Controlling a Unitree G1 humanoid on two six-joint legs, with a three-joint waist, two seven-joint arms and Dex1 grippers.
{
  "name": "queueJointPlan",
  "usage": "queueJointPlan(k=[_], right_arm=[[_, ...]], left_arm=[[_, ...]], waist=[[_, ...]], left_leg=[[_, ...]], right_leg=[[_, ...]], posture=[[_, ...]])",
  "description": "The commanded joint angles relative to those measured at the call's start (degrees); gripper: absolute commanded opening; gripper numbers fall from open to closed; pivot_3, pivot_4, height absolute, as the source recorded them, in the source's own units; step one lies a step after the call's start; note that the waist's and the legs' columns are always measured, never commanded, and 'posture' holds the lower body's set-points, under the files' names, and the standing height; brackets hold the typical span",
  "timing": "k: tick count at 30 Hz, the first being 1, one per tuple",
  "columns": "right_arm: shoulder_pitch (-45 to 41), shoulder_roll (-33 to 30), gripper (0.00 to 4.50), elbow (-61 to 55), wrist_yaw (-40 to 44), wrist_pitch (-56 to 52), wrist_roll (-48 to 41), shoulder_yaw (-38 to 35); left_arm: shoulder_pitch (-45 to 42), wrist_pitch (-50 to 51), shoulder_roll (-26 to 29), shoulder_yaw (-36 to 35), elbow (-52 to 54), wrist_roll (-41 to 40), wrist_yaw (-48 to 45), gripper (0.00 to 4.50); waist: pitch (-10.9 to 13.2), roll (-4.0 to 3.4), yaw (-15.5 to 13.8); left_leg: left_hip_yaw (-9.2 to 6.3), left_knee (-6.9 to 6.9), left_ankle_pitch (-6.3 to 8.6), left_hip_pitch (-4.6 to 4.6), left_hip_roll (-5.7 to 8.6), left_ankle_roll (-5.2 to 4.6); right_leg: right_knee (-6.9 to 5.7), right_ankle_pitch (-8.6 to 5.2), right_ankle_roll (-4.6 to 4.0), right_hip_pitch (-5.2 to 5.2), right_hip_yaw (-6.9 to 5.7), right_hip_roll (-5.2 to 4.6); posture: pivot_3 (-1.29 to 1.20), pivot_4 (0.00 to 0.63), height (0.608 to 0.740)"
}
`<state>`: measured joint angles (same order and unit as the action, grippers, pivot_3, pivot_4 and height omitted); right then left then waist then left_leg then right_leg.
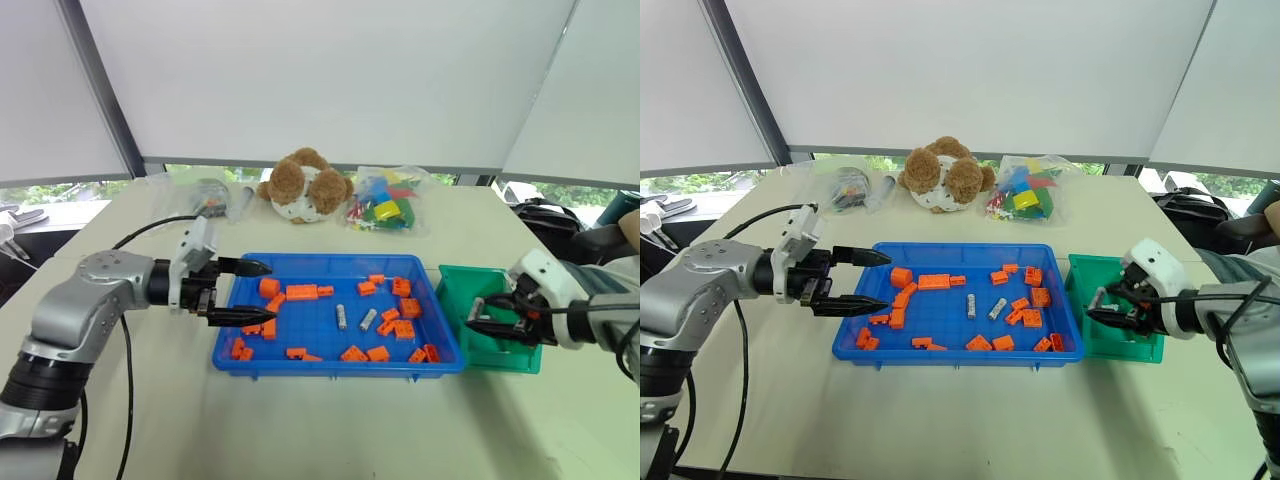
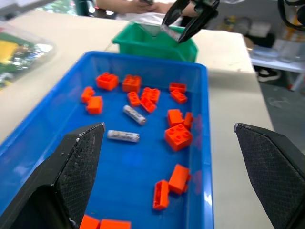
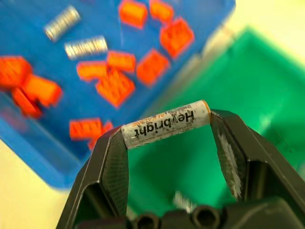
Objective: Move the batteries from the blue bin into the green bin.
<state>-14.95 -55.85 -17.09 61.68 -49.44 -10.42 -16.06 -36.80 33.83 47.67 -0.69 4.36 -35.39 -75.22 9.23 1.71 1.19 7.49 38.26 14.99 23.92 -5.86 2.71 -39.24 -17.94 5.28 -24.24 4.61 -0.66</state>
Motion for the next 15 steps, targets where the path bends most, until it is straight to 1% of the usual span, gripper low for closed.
queueJointPlan(k=[1,10,12,13,14,15], right_arm=[[-0.39,-1.84,2.17,2.02,-2.10,3.19,-0.18,-0.87],[-2.52,-4.93,2.17,10.71,-4.41,8.17,0.50,1.50],[-3.41,-5.36,3.24,10.90,-3.94,8.68,-0.31,2.07],[-3.68,-5.51,3.65,10.80,-3.75,8.79,-0.68,2.23],[-4.21,-5.98,4.18,10.24,-3.56,9.18,-0.60,2.79],[-4.84,-6.25,4.48,9.57,-3.40,9.28,-0.71,3.20]], left_arm=[[-2.36,-1.71,-0.71,0.30,-0.68,0.83,-0.82,4.50],[-1.31,-1.42,-1.12,-0.45,0.40,0.78,-0.10,4.50],[-0.85,-1.25,-0.97,-0.76,0.86,0.61,0.24,4.50],[-0.70,-1.20,-0.91,-0.85,1.02,0.55,0.36,4.50],[-0.53,-1.10,-0.82,-0.98,1.19,0.47,0.53,4.50],[-0.40,-1.03,-0.74,-1.08,1.32,0.40,0.66,4.50]], waist=[[0.00,0.00,-0.18],[0.00,0.00,-0.30],[0.00,-0.01,-0.28],[0.01,-0.01,-0.22],[0.01,-0.01,-0.21],[0.01,-0.01,-0.21]], left_leg=[[0.00,0.01,0.00,0.00,0.00,-0.01],[0.01,0.01,0.03,0.02,0.01,-0.06],[0.01,0.01,0.03,0.02,0.01,-0.06],[0.01,0.01,0.03,0.01,0.01,-0.06],[0.01,0.00,0.02,0.01,0.01,-0.05],[0.01,0.00,0.02,0.01,0.01,-0.05]], right_leg=[[0.00,0.00,0.00,0.01,0.00,0.00],[0.01,0.00,0.01,0.00,0.00,-0.02],[0.01,0.00,0.00,0.00,0.00,-0.02],[0.01,0.00,0.01,0.00,0.01,-0.02],[0.01,0.00,0.01,0.00,0.01,-0.02],[0.01,0.00,0.01,0.00,0.01,-0.01]], posture=[[0.00,0.150,0.734],[0.00,0.150,0.734],[0.00,0.150,0.734],[0.00,0.150,0.734],[0.00,0.150,0.734],[0.00,0.150,0.734]])
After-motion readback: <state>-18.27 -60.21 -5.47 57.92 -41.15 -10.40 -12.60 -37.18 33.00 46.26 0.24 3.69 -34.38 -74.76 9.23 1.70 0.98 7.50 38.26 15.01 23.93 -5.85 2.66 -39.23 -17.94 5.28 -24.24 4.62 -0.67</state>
